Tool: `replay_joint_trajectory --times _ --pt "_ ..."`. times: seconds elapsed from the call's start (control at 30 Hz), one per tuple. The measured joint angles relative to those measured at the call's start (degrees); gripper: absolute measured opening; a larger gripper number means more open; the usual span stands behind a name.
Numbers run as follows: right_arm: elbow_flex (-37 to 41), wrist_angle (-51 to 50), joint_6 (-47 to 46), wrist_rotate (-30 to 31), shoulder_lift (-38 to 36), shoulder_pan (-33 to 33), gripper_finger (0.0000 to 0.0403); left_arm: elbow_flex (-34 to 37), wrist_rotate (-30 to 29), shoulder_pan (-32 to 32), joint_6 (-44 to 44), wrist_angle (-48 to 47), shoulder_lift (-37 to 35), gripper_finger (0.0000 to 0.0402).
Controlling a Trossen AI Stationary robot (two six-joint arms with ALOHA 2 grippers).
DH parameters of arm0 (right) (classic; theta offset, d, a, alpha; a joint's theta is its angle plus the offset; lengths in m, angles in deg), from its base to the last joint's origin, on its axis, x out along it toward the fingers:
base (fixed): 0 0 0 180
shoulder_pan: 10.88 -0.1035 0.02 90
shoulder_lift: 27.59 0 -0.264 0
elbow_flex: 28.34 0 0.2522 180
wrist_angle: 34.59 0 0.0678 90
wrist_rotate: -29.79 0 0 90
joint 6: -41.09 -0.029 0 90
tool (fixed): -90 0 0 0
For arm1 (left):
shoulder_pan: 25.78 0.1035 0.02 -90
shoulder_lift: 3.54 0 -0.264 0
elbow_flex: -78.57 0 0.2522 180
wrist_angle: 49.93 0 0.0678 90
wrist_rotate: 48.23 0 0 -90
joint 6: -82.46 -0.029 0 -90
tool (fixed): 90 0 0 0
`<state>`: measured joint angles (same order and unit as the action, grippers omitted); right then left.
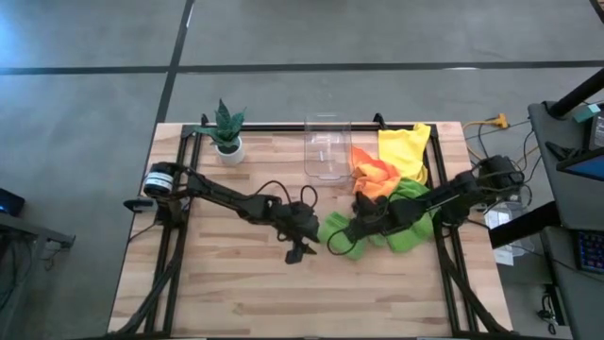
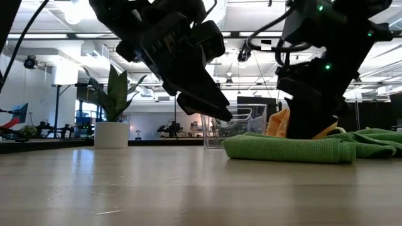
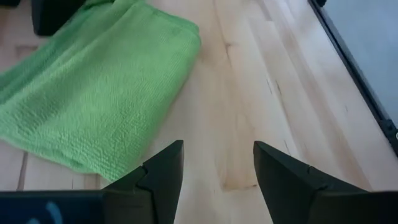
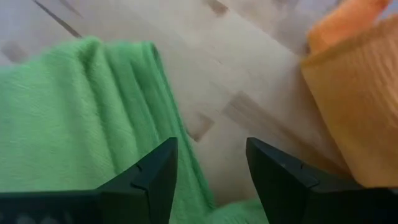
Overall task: Fold microfiber towels
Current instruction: Fold the top green towel
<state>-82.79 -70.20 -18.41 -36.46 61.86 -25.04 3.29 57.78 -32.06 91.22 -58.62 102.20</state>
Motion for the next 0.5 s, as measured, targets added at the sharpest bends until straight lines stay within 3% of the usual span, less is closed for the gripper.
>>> replay_joint_trajectory --times 0.27,0.5 --pt "0.00 -0.28 -0.67 -9.73 0.00 -0.49 0.0167 0.31 0.01 0.00 1.51 -5.84 0.00 0.0178" --pt "-0.87 4.68 -4.88 -13.44 0.42 -3.23 0.0164 4.29 0.13 -0.04 6.09 -8.80 -2.37 0.0178"
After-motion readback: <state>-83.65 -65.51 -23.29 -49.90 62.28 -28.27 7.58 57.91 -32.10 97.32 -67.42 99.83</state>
